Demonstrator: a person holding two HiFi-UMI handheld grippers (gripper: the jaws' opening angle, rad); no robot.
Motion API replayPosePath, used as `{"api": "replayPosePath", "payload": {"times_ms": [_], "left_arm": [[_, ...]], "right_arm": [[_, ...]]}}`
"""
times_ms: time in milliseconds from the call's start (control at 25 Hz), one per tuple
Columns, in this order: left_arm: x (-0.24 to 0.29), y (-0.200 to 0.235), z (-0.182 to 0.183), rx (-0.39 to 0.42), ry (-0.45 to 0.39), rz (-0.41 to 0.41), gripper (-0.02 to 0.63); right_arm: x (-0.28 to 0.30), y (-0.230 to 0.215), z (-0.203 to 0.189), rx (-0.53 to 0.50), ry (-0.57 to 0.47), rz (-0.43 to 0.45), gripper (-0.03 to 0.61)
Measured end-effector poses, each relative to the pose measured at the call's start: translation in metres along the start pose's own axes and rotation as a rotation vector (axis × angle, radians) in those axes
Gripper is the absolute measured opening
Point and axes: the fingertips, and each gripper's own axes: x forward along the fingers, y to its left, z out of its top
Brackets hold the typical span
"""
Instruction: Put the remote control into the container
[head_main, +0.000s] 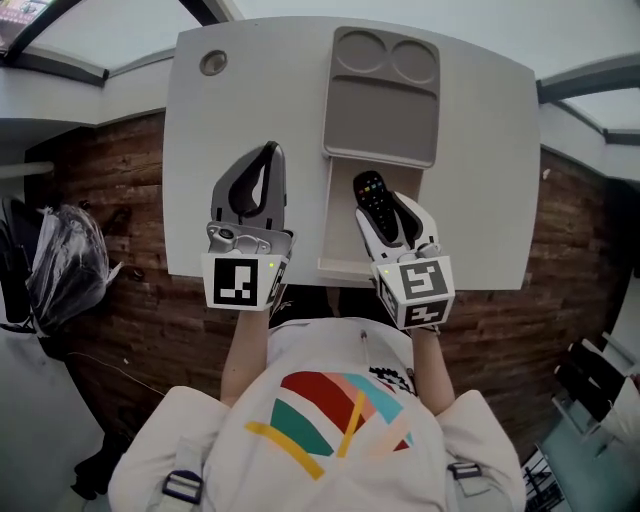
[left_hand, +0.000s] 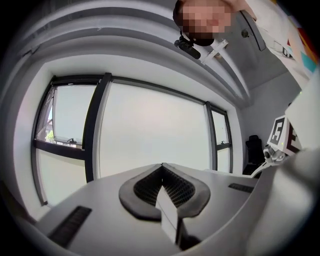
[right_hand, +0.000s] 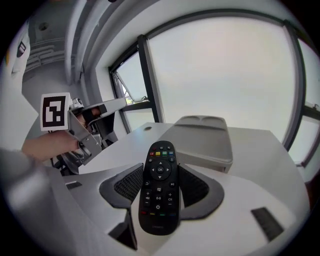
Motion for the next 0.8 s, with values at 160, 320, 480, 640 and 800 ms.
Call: {"api": "replayPosePath", "payload": {"times_ms": [160, 320, 480, 640, 800], "left_arm": [[0.002, 0.003, -0.022, -0.011, 0.043, -0.007, 0.008], [-0.001, 0.009, -0.043, -0.029, 0.089, -0.004, 0.008], [-0.002, 0.009, -0.059, -0.048, 0.122, -0.006, 0.008], [0.005, 0.006, -0.065, -0.051, 0.135, -0.016, 0.008], [0.007, 0.004, -0.068, -0.059, 0.133, -0.024, 0.008]], "right_arm": [[0.014, 0.003, -0.028, -0.028, 0.104, -0.010, 0.230], [0.026, 0.006, -0.050, -0.128, 0.217, -0.036, 0.229], [0.032, 0.008, -0.060, -0.174, 0.279, -0.044, 0.229], [0.041, 0.007, -0.063, -0.183, 0.345, -0.037, 0.229], [0.050, 0.011, -0.070, -0.137, 0.401, -0.022, 0.229]]}}
